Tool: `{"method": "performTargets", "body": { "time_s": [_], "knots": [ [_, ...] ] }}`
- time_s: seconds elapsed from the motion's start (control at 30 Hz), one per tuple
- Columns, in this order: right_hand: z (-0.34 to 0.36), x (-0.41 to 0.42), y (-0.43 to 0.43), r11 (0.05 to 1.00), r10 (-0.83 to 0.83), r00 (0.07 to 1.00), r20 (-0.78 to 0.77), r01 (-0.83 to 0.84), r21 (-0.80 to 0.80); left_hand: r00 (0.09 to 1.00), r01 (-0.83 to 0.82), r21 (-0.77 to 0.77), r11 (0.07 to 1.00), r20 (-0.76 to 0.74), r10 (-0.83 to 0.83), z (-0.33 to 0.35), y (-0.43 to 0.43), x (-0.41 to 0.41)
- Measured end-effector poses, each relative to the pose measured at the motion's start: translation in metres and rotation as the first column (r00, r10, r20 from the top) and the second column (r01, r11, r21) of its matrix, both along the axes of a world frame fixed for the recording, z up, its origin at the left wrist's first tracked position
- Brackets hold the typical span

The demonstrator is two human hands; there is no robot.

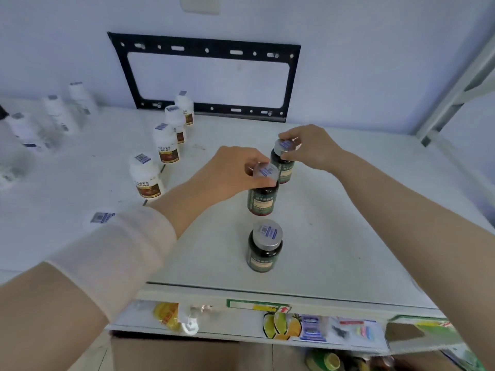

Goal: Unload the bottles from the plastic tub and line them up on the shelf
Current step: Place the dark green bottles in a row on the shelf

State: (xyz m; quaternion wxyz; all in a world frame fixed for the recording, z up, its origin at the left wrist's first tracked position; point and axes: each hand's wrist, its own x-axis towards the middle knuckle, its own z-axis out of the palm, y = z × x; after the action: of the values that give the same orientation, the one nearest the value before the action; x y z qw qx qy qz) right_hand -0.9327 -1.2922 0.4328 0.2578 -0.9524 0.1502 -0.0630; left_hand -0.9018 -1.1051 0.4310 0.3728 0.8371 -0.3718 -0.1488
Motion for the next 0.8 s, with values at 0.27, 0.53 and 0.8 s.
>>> {"method": "performTargets", "body": {
  "time_s": [0.27,0.53,0.8],
  "knots": [
    [-0.015,0.035,-0.002,0.994,0.108,0.994,-0.035,-0.108,0.005,0.994,0.002,0.013,1.0,-0.111,-0.001,-0.023,-0.011,0.007],
    [-0.016,0.048,-0.003,0.991,0.131,0.991,-0.031,-0.13,0.019,0.997,0.007,0.031,1.0,-0.076,-0.005,-0.028,-0.016,0.001],
    [-0.022,0.048,-0.002,0.994,0.102,0.995,0.003,-0.102,0.027,0.999,0.015,0.077,0.997,-0.032,-0.012,-0.027,-0.014,-0.001]
  ]
}}
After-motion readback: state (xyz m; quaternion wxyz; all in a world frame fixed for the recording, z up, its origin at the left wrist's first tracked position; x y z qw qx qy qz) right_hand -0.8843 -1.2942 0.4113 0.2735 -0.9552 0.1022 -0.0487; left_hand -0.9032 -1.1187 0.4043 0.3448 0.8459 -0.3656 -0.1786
